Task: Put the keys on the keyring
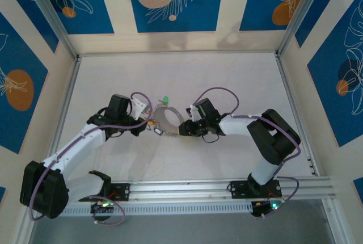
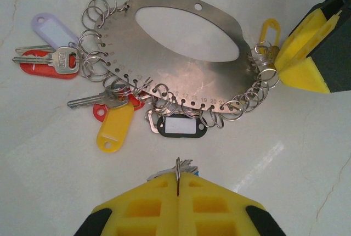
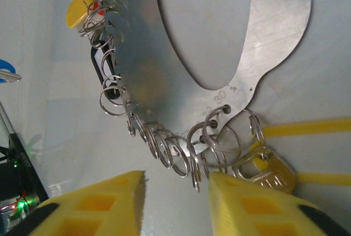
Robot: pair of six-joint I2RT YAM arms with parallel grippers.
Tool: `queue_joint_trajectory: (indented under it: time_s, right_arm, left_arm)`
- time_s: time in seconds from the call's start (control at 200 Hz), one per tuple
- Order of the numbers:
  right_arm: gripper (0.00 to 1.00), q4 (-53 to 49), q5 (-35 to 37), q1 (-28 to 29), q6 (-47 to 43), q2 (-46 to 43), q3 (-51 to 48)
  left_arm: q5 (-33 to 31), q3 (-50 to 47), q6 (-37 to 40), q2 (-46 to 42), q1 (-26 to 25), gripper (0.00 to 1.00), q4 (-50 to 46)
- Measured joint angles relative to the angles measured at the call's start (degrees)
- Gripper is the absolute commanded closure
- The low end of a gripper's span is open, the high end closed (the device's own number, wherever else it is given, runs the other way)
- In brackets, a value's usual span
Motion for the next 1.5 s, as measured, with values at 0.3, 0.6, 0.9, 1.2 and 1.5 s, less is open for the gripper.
queue_joint_trajectory:
  time_s: [0.3,0.6,0.9,1.2,1.5]
  right_arm:
    - [0.61,4.96,-5.31,2.99,-0.33,2.51,0.96]
    - [0.56,7.43,-9.42,3.74,-1.46,3.65,3.52]
    - [0.57,4.35,-3.5,-0.2,-4.7,-6.43,0.79]
    - [0.47,0.35,0.5,-0.02,-4.74,-3.48,-1.05]
    - [0.46,1.36,-0.2,0.63,-4.2,0.24,-0.96]
  left_arm:
    - [0.0,0.0,0.0,0.13,0.0,1.0,-0.02]
    - [-0.24,0.0,0.13,0.44,0.0,1.0,-0.2]
    - [-0.44,0.0,0.13,0.44,0.0,1.0,-0.2]
    - [-0.48,0.0,0.13,0.44,0.0,1.0,-0.2]
    - [-0.83,0.0,0.13,0.44,0.0,1.0,-0.2]
